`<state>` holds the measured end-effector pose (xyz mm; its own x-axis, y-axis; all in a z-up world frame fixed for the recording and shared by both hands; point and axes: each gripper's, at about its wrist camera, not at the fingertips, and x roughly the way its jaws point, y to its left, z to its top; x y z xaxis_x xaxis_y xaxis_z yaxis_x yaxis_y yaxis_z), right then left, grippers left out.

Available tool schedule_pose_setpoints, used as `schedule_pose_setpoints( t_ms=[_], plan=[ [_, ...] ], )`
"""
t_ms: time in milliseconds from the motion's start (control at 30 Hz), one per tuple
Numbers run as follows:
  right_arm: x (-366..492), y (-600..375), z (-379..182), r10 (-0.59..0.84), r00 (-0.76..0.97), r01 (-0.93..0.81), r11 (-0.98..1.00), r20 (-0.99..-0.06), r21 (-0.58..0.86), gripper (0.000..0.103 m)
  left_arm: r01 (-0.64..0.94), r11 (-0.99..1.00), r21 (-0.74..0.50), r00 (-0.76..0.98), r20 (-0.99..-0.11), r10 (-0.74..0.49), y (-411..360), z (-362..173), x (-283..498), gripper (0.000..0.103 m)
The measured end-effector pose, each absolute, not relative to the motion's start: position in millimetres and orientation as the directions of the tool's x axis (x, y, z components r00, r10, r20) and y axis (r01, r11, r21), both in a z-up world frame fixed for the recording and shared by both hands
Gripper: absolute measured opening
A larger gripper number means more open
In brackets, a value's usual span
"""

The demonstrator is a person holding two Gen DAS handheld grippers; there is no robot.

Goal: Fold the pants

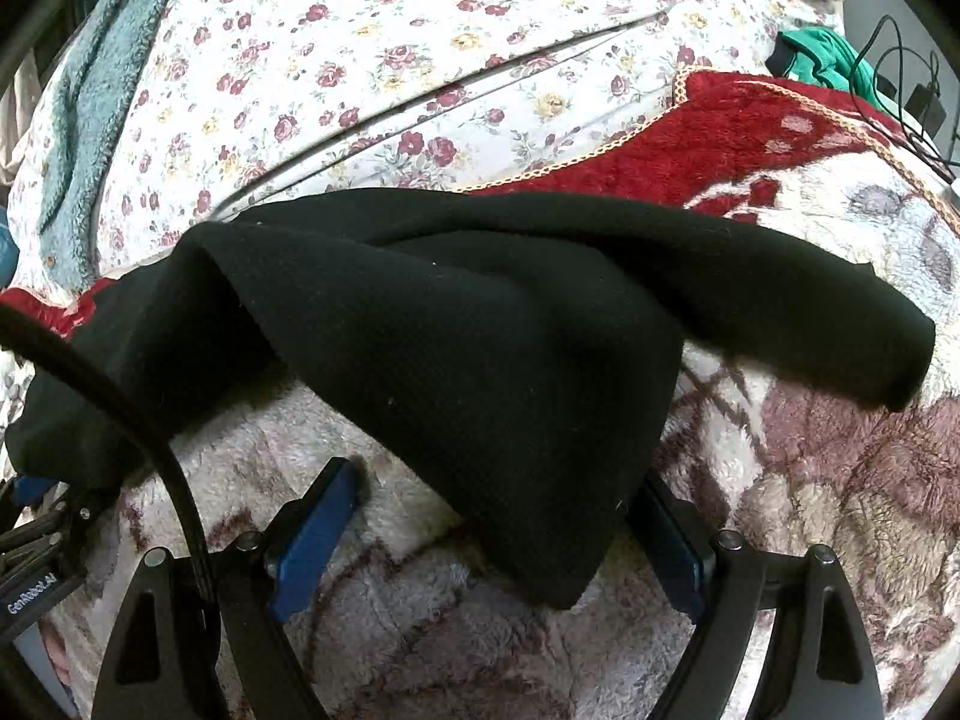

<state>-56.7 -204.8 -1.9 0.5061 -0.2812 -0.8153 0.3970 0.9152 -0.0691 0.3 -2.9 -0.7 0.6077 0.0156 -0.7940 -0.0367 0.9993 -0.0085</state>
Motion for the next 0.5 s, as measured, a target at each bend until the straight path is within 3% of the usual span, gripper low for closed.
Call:
schedule_pose_setpoints(
  t_ms=[167,300,400,500],
  plan=[
    [-58,-206,1,-0.279,0.498,0.397,0.915,-0.821,-0.070,0.088,0.040,0.999,0.008,0.544,-0.839,-0.015,4,8,-1,0.090],
    [-48,-207,12,-0.230,0.462,0.389,0.920,-0.857,-0.037,0.088,0.004,1.000,-0.009,0.577,-0.817,-0.010,13,20,-16,0.089],
    [-53,-213,42,-0.149,0.505,0.390,0.918,-0.850,0.071,0.084,-0.001,1.000,-0.026,0.583,-0.813,-0.020,23,33,-29,0.089],
    [-68,-217,76,-0.039,0.537,0.417,0.881,-0.843,0.225,0.082,-0.021,0.992,-0.123,0.572,-0.815,-0.088,47,46,-40,0.089]
  ],
)
